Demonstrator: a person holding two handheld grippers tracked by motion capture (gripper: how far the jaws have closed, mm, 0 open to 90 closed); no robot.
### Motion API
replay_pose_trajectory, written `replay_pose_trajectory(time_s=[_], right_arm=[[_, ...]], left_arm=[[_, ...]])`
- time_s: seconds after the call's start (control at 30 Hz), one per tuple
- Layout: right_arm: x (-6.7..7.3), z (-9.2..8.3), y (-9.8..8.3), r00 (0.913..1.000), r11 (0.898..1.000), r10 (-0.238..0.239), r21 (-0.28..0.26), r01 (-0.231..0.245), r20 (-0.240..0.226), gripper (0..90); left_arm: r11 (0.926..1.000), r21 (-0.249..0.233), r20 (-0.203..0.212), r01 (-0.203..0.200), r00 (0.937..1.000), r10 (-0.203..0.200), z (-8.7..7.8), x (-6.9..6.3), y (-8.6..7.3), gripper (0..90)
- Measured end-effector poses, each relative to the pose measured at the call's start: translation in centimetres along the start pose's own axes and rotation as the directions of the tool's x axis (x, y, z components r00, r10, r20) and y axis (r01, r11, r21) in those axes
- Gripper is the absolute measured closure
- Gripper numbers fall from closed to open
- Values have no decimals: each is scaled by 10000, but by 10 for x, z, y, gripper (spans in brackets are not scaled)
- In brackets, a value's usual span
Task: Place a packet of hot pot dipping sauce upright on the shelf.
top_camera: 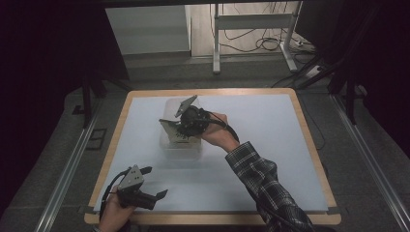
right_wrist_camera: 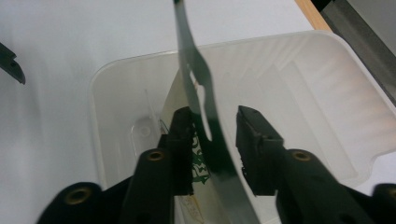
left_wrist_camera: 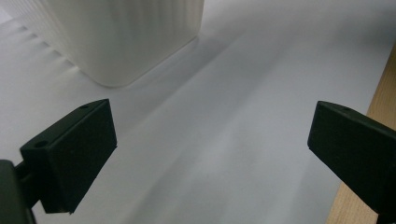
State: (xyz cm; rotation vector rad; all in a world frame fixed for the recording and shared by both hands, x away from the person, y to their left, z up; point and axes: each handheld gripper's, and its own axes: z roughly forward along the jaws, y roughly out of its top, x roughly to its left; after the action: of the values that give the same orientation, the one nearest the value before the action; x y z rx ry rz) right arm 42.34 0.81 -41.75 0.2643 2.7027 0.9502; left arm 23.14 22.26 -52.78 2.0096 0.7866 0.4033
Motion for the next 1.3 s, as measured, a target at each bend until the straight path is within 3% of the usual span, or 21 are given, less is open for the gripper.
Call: replay_pose_trajectory(time_s=[0.2,0.4,0.6,1.07,1.3], right_arm=[[1,-5,-2,9997,9995,225,-224,-226,-33,490],[2,-9,-3,9993,9989,359,-310,-362,-99,403],[0,-12,-4,9976,9965,682,-469,-687,-122,344],[-1,-20,-7,9967,9935,776,-816,-793,-248,195],[-4,-28,-15,9909,9856,1305,-1042,-1334,-335,130]], left_arm=[[10000,-72,37,67,10000,-66,-1,1,0,12],[9998,-133,84,152,9999,-151,-1,1,0,10],[9997,-149,105,201,9997,-199,-1,1,0,10],[10000,-37,42,68,10000,-68,0,1,0,12],[10000,-24,5,59,10000,-59,0,1,0,13]])
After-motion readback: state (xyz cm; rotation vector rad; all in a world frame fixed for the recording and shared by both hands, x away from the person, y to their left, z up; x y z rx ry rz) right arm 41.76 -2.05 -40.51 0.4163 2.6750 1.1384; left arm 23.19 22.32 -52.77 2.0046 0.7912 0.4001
